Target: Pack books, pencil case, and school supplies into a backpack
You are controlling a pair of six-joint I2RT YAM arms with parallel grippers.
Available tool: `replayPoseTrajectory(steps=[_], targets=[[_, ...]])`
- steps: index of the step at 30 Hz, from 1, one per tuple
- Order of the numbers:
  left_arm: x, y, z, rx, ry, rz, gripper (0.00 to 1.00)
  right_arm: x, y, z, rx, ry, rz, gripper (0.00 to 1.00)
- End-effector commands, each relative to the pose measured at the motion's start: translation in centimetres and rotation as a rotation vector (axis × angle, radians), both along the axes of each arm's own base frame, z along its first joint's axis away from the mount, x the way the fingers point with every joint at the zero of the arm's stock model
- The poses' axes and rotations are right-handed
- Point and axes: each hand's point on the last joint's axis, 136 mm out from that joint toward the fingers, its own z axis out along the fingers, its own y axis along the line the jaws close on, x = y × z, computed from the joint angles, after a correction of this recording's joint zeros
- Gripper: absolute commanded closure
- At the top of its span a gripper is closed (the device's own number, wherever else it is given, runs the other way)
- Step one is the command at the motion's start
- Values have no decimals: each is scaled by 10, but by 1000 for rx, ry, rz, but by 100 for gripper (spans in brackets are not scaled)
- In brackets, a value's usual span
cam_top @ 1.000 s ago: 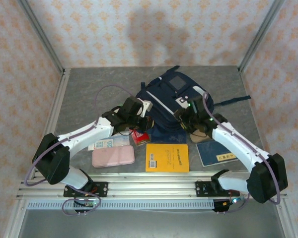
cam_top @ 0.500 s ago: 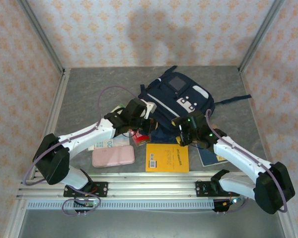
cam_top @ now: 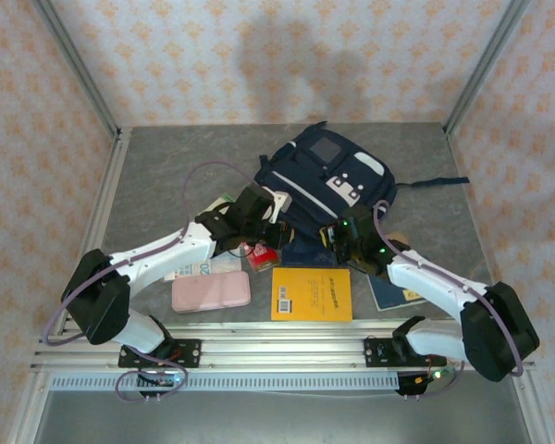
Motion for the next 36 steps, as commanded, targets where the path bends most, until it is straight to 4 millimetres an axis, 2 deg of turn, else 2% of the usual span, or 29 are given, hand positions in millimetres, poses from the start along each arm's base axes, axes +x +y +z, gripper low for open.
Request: replayPoseTrajectory(steps=[1,5,8,13,14,22,27,31,36], targets=[[-9,-5,-2,10,-9,-39,100,22,-2,26,-5,-134,-37,100],[-7,0,-9,61,-13,-29,92,23,0,37,5,-154,-25,100],[-4,4,-14,101,-14,-25,82,23,1,39,6,-153,-19,100],[-3,6,-21,142,-9,-24,73,23,3,42,11,-155,-12,100],[-2,6,-22,150,-11,-25,71,23,3,53,25,-180,-12,100],[1,6,-29,199,-17,-24,70,25,7,57,33,-190,9,100],[3,4,-30,215,-22,-3,52,25,8,55,31,-183,15,100],[1,-2,-38,213,-2,29,52,25,9,57,34,-187,14,100],[3,4,-53,279,3,122,54,26,11,60,47,-193,14,100]])
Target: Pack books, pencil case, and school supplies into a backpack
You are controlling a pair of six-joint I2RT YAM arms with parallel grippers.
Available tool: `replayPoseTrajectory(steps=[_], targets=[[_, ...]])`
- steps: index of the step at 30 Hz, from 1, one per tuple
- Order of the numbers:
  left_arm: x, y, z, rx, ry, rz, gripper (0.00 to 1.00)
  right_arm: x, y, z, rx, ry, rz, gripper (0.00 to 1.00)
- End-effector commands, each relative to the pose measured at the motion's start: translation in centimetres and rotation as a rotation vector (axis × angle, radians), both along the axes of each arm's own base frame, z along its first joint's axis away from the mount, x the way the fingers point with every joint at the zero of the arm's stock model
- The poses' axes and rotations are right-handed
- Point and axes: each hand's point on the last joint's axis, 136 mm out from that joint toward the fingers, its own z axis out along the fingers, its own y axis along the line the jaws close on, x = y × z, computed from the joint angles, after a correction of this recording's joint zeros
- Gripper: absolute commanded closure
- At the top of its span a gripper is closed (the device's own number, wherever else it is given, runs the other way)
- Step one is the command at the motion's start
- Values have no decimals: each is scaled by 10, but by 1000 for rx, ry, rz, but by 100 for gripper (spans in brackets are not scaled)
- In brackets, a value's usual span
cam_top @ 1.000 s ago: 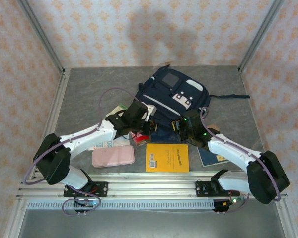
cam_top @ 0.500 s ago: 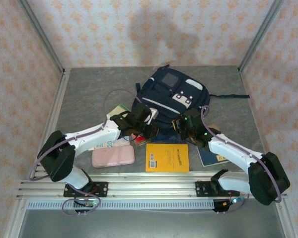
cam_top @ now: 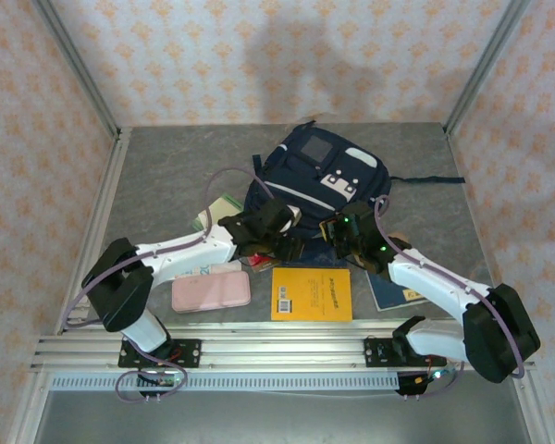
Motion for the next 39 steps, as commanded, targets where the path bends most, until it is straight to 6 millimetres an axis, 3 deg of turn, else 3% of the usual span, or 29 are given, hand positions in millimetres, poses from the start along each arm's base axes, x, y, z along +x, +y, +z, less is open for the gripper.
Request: replayPoseTrajectory(steps=[1,5,11,19,39], targets=[[10,9,-5,62,-21,111,56,18,9,42,60,-123,0,100],[15,16,-8,104,-45,159,61,18,9,42,66,-125,0,100],[21,22,-2,137,-79,182,83,17,7,41,64,-131,-4,100],[17,28,3,144,-86,168,100,17,0,37,3,-140,-8,100],[22,64,20,42,-53,210,100,16,-34,11,-186,-120,-13,100]])
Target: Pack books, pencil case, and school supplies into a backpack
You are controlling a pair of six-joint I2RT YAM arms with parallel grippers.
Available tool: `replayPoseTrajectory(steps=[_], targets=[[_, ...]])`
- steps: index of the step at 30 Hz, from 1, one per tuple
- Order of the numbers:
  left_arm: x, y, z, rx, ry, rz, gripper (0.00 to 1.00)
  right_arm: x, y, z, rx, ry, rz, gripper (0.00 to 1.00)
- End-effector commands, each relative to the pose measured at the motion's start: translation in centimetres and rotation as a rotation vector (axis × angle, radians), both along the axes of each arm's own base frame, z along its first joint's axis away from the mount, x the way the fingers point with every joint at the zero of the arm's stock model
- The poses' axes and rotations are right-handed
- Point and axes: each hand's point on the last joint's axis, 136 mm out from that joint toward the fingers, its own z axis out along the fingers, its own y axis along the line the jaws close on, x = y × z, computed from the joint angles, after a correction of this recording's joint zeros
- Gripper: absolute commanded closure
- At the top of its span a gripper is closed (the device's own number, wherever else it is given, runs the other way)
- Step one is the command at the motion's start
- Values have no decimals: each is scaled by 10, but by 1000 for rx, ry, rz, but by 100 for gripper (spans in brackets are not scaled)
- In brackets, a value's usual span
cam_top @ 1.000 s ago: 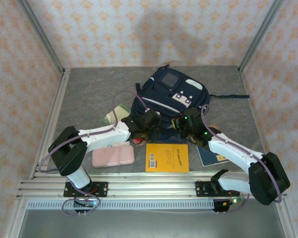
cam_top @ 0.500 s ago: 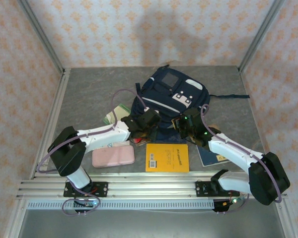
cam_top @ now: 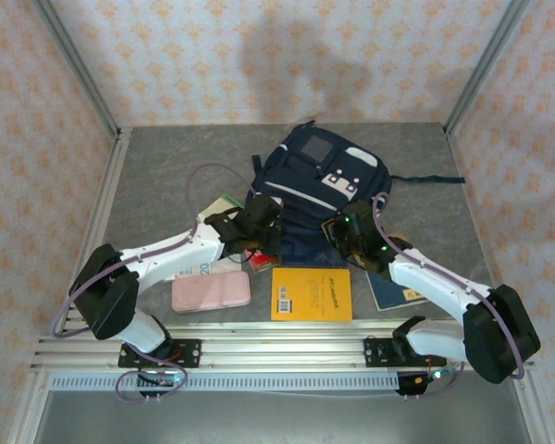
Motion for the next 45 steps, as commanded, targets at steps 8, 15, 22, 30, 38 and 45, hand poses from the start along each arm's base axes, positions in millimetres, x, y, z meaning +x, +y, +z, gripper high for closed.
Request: replayPoseTrajectory(steps=[8,15,22,30,38,45], targets=[[-1,32,-9,-5,45,63,100,22,-45,16,-116,-74,-69,100],[0,35,-16,-43,78,76,100,29,-54,8,-160,-50,-9,100],[7,15,-18,-139,112,49,100,35,-67,5,-302,-15,75,100],[8,-14,-8,-274,133,-22,100,27,-46,18,-407,-91,370,51],[-8,-9,-13,-223,139,-56,100,12,-6,53,-649,-409,665,53],[-12,-4,-18,-204,124,-33,100,5,29,30,-889,-513,984,49]])
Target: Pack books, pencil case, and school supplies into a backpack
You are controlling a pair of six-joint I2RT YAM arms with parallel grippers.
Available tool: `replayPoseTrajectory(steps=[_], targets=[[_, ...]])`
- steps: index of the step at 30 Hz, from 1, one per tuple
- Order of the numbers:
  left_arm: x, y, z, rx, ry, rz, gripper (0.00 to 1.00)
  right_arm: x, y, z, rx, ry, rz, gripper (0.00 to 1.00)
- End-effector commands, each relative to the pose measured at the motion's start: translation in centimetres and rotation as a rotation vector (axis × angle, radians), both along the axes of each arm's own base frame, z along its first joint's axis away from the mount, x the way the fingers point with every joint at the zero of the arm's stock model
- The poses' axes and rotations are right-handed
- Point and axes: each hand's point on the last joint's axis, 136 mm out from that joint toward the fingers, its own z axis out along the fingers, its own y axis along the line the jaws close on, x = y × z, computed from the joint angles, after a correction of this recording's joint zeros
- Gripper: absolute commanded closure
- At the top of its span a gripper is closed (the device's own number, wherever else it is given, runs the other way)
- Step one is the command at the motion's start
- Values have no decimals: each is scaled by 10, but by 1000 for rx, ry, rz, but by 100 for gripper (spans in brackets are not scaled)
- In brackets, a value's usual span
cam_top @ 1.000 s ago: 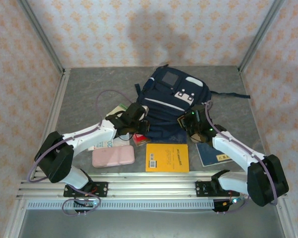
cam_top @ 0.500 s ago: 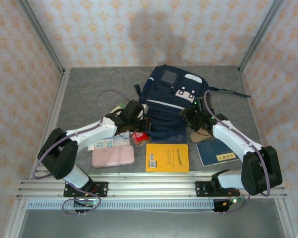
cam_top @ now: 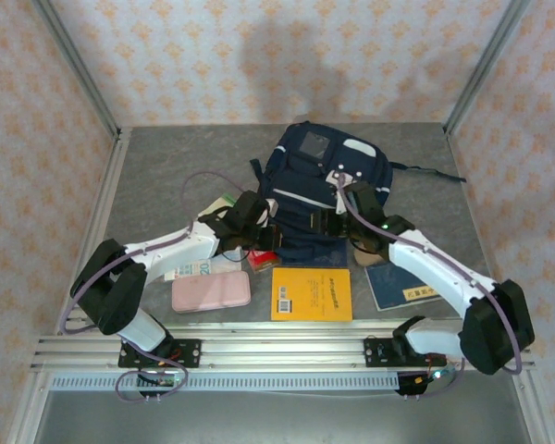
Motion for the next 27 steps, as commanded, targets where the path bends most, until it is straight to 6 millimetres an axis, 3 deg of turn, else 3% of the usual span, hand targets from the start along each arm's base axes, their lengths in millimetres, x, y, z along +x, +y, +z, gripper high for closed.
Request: replayPoseTrajectory(steps=[1,7,15,20,25,27], targets=[[-8,3,7,-5,-23,-2,100,-3,16,-7,-208,-143,241,48],[-5,0,17,-31,-49,-2,100,-12,37,-19,-246,-208,448,37],[-1,-4,28,-59,-69,-1,100,-31,59,-41,-273,-252,764,35],[0,-8,29,-79,-69,-2,100,-12,59,-54,-396,-294,820,37],[1,-6,31,-81,-80,3,100,-1,62,-74,-442,-267,839,45],[1,-5,33,-78,-84,7,100,5,59,-81,-471,-257,820,63]])
